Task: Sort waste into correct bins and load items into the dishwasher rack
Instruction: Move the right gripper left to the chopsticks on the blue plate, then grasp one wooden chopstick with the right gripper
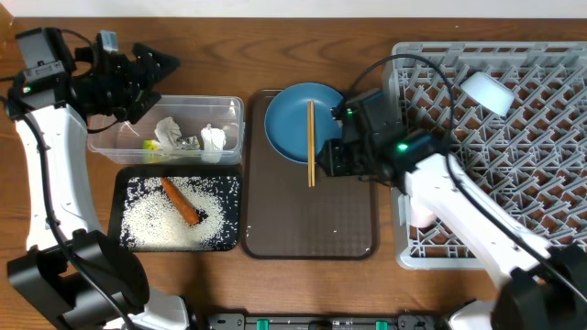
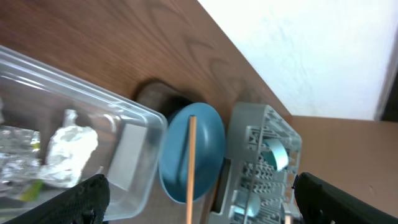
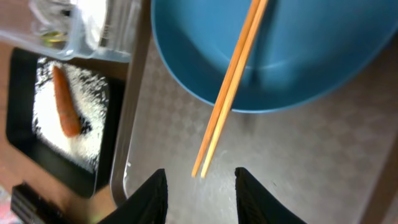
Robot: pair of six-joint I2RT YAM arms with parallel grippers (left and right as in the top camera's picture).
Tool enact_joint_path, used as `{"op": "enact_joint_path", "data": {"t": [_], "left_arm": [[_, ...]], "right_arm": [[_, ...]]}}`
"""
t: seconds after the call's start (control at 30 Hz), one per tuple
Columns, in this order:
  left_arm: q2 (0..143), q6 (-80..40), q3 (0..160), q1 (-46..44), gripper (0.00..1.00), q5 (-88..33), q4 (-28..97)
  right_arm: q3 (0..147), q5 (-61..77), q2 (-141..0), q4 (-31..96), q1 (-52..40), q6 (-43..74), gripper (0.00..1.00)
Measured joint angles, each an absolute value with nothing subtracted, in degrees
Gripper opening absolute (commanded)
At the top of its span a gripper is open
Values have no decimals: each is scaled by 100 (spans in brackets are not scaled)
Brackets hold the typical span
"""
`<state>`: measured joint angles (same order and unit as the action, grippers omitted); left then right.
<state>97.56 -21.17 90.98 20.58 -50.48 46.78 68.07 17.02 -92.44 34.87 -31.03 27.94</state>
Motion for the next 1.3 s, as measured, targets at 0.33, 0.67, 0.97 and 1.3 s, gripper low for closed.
{"op": "enact_joint_path", "data": {"t": [0.33,0.67,0.97,1.3], "left_arm": [[9756,-2117,9098,2062,96,-4156,4692],[9756,-2117,9098,2062,96,-3859,4694],[9756,-2117,9098,2062,96,-3857,4692],[9756,-2117,9098,2062,96,-3854,4692]], "right_arm": [[6803,1603,-10158,3234,-3223,3736,20],[6801,1621,-10261,3105,-3223,4053,21],[6801,1629,-10261,2998,-3345,4152,20],[6801,1559,-10261,2941,-3465,4233,8]]}}
